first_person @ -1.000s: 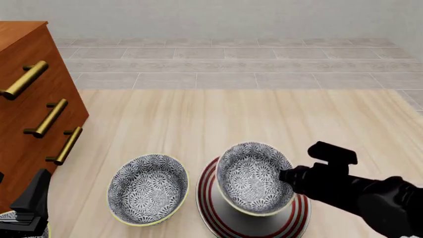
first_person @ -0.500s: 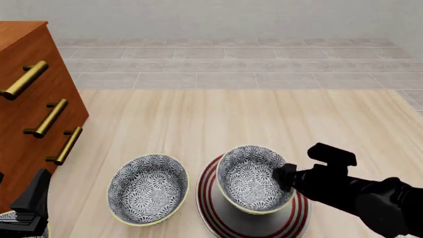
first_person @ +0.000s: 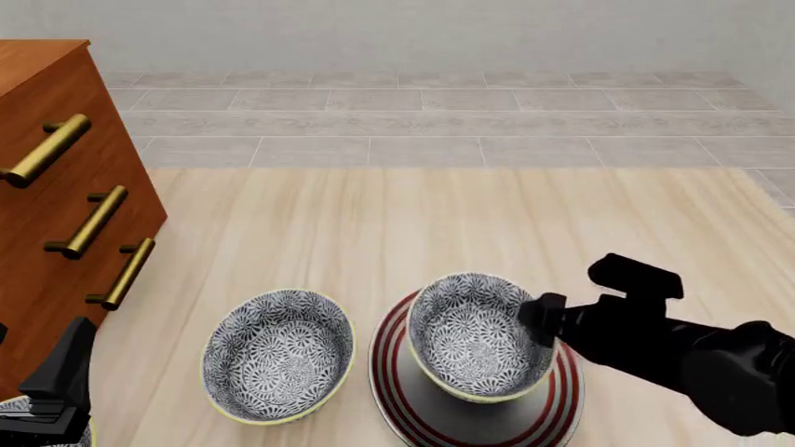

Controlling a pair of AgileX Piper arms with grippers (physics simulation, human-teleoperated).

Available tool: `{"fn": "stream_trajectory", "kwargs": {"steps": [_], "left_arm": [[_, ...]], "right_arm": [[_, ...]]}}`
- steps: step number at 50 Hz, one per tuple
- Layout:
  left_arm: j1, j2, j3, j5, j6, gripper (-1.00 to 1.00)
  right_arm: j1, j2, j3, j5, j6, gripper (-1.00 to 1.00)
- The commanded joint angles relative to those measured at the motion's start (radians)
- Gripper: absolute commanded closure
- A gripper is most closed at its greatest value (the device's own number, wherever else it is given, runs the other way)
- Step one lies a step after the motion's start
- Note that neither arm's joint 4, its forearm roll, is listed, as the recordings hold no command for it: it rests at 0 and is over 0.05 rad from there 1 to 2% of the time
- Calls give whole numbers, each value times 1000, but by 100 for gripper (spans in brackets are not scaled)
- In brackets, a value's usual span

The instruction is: Pick up the bowl and put it in the front on the plate.

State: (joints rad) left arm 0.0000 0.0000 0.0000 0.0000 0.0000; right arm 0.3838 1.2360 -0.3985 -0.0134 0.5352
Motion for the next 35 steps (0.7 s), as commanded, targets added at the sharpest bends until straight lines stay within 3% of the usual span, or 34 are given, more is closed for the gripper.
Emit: {"fn": "stream_trajectory", "kwargs": {"steps": [1,23,35], "left_arm": [[0,0,0,0,0,-100],[0,0,0,0,0,-100],[0,0,0,0,0,-100]], "right_arm": [[-17,-59,-46,86,-34,-100],[-43,-88,-190,182,-90,-100],[-52,-174,-200,242,-109,-100]]}}
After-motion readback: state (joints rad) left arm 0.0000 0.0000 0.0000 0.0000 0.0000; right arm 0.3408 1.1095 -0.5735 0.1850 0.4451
